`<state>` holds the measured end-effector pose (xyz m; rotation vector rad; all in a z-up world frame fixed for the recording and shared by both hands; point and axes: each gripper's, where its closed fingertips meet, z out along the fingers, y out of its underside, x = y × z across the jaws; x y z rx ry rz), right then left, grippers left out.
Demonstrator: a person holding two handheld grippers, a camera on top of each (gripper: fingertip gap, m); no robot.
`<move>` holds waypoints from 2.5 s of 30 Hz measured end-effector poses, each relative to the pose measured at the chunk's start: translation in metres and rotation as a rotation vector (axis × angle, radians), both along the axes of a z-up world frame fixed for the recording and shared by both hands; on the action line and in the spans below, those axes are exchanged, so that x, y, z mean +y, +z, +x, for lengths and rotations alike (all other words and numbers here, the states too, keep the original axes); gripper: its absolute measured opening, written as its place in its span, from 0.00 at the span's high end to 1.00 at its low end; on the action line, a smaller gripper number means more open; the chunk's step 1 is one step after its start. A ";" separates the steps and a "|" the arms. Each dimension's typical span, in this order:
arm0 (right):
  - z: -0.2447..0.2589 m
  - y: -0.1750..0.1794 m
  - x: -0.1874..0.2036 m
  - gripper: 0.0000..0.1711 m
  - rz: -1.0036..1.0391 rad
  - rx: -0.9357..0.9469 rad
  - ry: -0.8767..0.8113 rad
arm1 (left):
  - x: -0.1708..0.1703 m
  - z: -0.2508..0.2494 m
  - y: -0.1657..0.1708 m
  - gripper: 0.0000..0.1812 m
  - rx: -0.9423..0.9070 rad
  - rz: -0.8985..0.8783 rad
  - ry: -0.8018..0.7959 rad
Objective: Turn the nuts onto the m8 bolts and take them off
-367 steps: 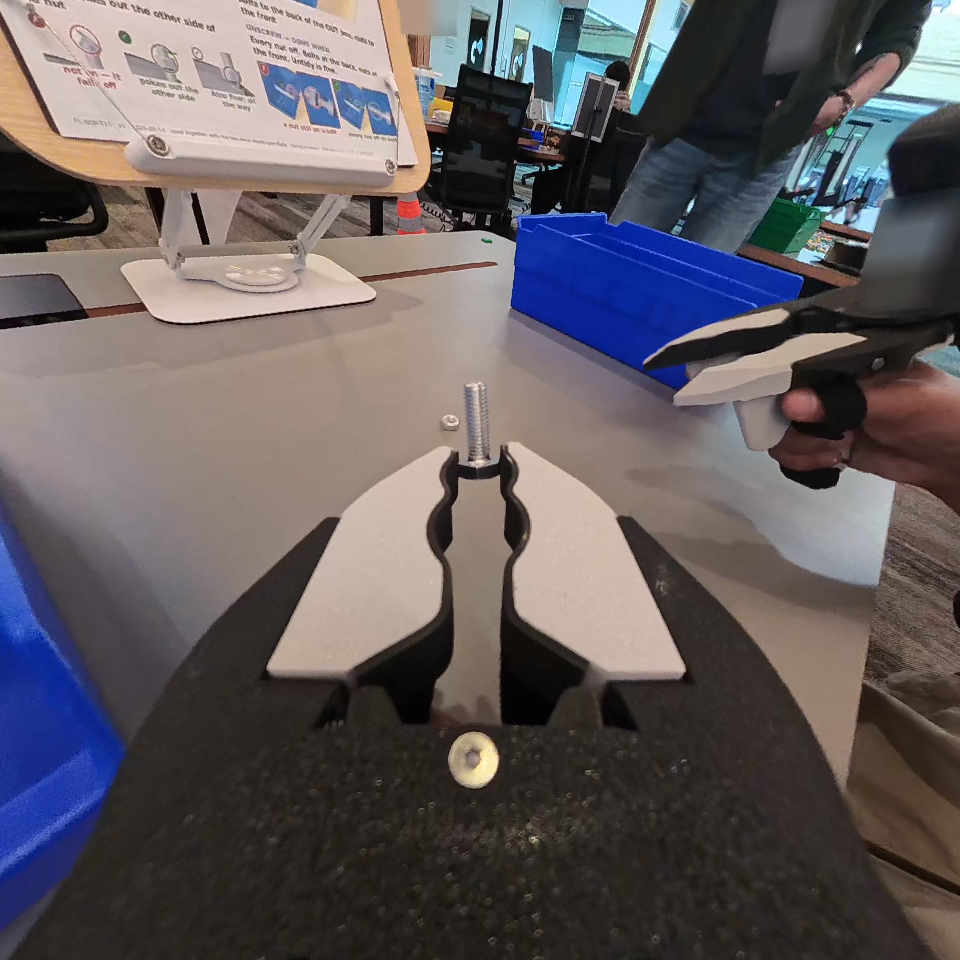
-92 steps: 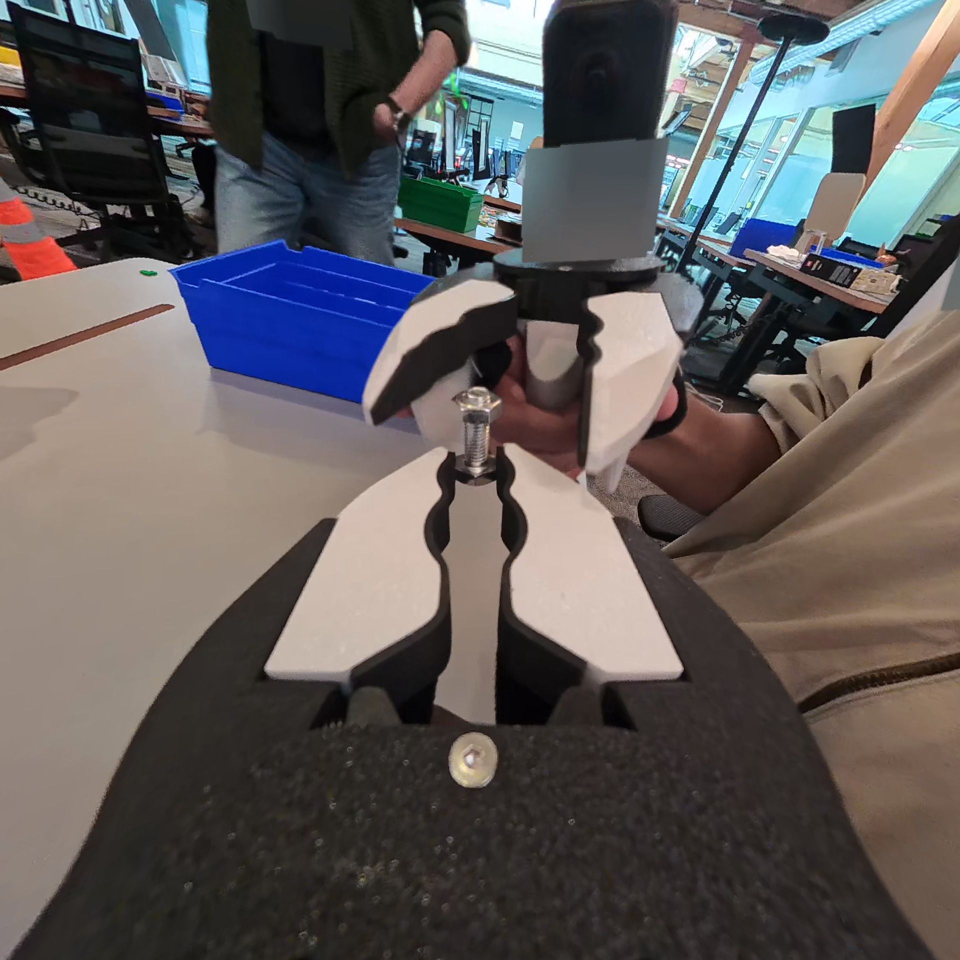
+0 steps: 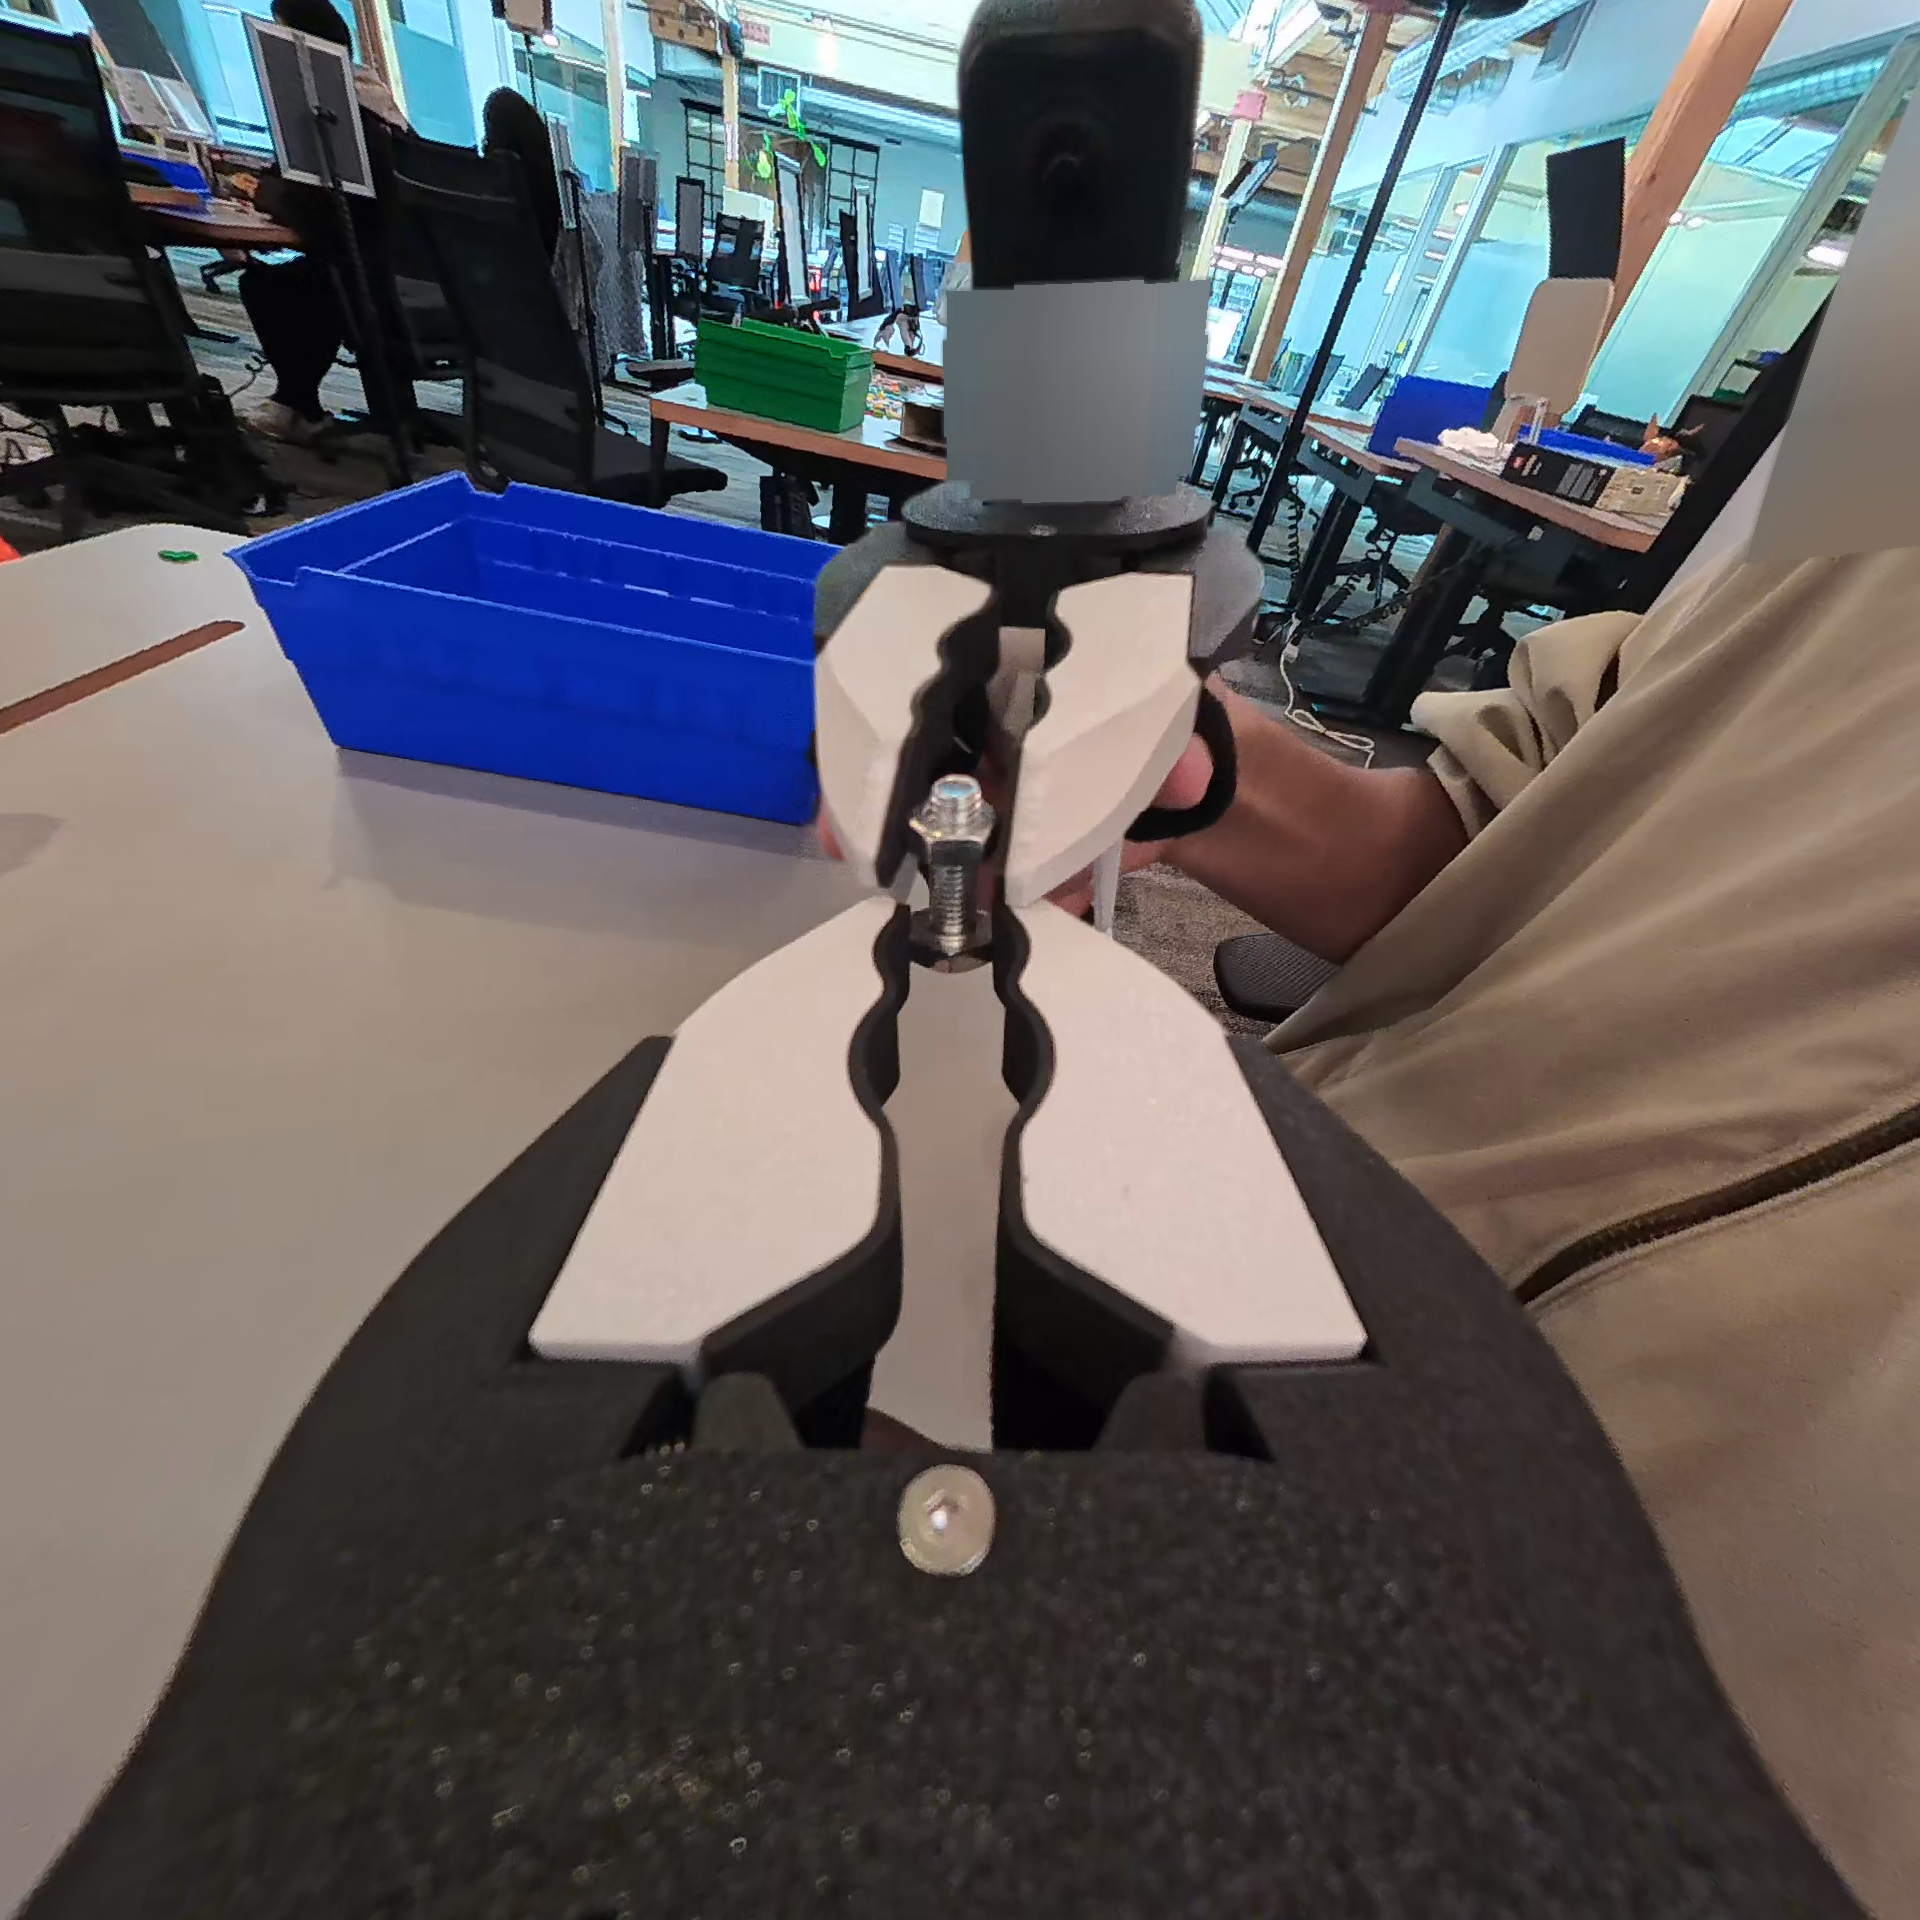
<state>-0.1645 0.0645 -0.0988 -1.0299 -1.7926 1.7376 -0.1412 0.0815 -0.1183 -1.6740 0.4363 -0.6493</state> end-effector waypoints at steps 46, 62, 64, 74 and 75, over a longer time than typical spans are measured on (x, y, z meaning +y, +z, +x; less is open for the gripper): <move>0.091 -0.107 0.430 0.91 0.168 -0.476 -1.066 | 0.026 -0.082 -0.068 0.56 0.063 -0.082 0.869; 0.096 -0.164 0.459 0.88 0.250 -0.766 -1.057 | 0.036 -0.079 -0.085 0.57 0.049 -0.130 0.816; 0.096 -0.148 0.455 0.88 0.243 -0.712 -1.051 | 0.035 -0.078 -0.084 0.57 0.051 -0.126 0.816; 0.064 -0.010 0.257 0.83 0.137 -0.081 -0.943 | 0.028 -0.096 -0.073 0.57 0.070 -0.082 0.877; 0.057 -0.017 0.231 0.82 0.129 -0.059 -0.929 | 0.027 -0.098 -0.072 0.57 0.058 -0.075 0.885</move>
